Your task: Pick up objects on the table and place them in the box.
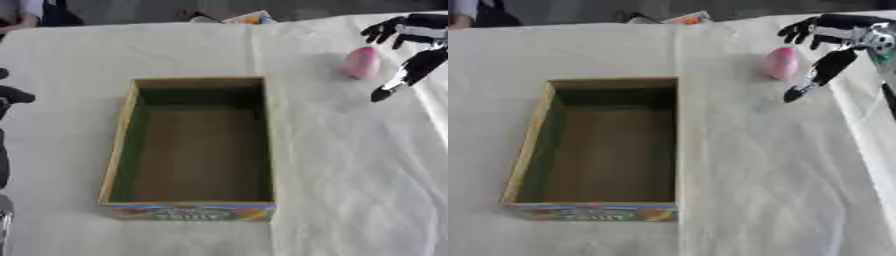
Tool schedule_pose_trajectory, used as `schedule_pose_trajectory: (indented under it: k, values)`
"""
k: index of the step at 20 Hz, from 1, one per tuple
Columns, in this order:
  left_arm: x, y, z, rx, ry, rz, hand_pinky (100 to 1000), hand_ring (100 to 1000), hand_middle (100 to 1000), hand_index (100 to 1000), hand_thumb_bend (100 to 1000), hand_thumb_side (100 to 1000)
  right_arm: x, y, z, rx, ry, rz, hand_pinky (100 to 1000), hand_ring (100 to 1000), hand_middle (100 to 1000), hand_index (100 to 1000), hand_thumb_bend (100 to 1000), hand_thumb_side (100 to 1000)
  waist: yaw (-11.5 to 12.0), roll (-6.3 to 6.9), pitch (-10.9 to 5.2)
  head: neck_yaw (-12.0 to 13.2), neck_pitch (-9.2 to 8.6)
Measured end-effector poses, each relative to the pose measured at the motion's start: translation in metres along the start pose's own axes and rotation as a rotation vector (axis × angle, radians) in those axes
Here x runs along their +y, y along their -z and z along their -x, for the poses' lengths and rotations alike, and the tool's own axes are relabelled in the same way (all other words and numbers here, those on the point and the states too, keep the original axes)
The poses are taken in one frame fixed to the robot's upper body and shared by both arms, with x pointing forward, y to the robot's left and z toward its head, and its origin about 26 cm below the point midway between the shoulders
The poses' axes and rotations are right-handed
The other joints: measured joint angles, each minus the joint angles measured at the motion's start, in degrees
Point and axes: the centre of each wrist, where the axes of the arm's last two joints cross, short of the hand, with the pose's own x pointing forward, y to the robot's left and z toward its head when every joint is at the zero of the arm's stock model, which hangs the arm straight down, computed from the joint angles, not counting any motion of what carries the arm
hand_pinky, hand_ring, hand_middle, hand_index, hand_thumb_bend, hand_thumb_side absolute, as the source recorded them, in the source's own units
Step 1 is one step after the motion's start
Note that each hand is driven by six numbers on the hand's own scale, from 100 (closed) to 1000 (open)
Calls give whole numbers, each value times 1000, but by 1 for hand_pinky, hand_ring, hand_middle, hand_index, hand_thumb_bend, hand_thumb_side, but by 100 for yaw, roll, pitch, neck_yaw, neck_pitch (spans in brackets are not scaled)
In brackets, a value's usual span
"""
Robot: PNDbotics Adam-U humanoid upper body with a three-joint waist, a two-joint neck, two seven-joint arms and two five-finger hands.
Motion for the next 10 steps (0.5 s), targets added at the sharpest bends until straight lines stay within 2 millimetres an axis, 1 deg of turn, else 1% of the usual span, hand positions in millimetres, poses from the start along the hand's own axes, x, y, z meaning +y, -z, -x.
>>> schedule_pose_trajectory:
  k: [6, 7, 9, 10]
  values:
    - [-1, 0, 0, 0, -2, 7, 552, 474, 569, 726, 100, 931, -1, -1, 5, 50, 7, 48, 715, 855, 824, 959, 890, 557, 21, 8, 69, -19, -48]
    - [-1, 0, 0, 0, -2, 7, 552, 474, 570, 726, 100, 932, -1, -1, 5, 54, 9, 54, 710, 852, 809, 936, 870, 583, 24, 8, 76, -19, -48]
    - [-1, 0, 0, 0, -2, 8, 552, 474, 570, 726, 100, 932, -1, -1, 6, 61, 13, 64, 707, 849, 803, 922, 855, 601, 25, 9, 86, -20, -49]
    - [-1, 0, 0, 0, -2, 8, 553, 474, 570, 726, 100, 933, -1, -1, 6, 63, 14, 69, 705, 846, 794, 916, 831, 612, 25, 9, 86, -21, -49]
